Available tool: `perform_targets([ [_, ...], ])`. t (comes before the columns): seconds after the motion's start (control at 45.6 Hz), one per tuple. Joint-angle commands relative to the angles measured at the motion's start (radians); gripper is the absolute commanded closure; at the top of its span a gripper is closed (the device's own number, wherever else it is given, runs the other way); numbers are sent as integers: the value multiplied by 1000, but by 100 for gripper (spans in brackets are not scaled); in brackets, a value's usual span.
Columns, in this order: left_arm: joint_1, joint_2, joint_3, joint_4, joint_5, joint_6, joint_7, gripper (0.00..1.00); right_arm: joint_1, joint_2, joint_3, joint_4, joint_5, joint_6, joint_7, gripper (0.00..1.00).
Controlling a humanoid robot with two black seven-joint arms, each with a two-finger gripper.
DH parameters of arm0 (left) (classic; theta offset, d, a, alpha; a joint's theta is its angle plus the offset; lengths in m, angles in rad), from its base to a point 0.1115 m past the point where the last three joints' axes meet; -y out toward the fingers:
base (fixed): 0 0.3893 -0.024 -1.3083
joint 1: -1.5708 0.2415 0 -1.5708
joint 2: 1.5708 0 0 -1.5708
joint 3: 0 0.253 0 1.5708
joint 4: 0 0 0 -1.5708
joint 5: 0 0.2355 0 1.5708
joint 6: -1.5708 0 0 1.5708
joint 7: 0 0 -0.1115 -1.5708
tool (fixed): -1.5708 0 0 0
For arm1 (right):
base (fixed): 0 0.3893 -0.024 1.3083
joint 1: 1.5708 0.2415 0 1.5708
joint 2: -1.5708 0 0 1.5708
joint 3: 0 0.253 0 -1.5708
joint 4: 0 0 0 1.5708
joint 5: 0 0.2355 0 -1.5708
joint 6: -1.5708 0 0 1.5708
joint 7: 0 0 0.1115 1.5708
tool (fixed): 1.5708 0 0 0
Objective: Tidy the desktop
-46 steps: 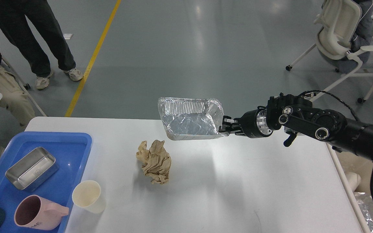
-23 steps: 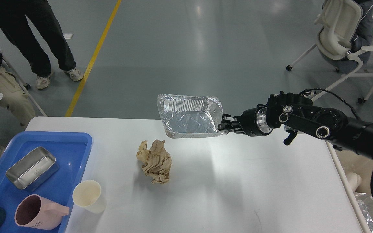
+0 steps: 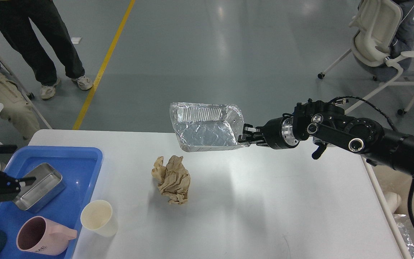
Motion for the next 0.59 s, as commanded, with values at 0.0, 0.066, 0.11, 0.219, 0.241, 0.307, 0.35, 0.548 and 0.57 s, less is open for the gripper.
perform_targets([
  [0.0,-2,-61,1,1,39,-32,-27,3,0,7,1,2,0,-3,0,100],
  [0.066,-7,-95,8,1,39,-76,-27,3,0,13,2,3,0,-4,0,100],
  [0.11,-14,-130,11,1,39,-110,-26,3,2,16,1,2,0,-6,0,100],
  [0.219,-48,-179,47,9,39,-164,-23,3,5,28,1,0,0,-6,0,100],
  [0.241,-57,-187,62,14,39,-170,-23,3,5,30,1,0,0,-8,0,100],
  [0.307,-96,-213,110,38,39,-181,-23,3,5,33,1,0,0,-8,0,100],
  [0.35,-131,-239,146,63,39,-182,-21,3,5,33,2,2,0,-8,0,100],
  [0.548,-289,-376,315,219,39,-181,-18,3,3,27,1,2,0,-6,3,100],
  [0.57,-300,-394,326,231,39,-179,-18,3,3,27,2,2,0,-8,3,100],
])
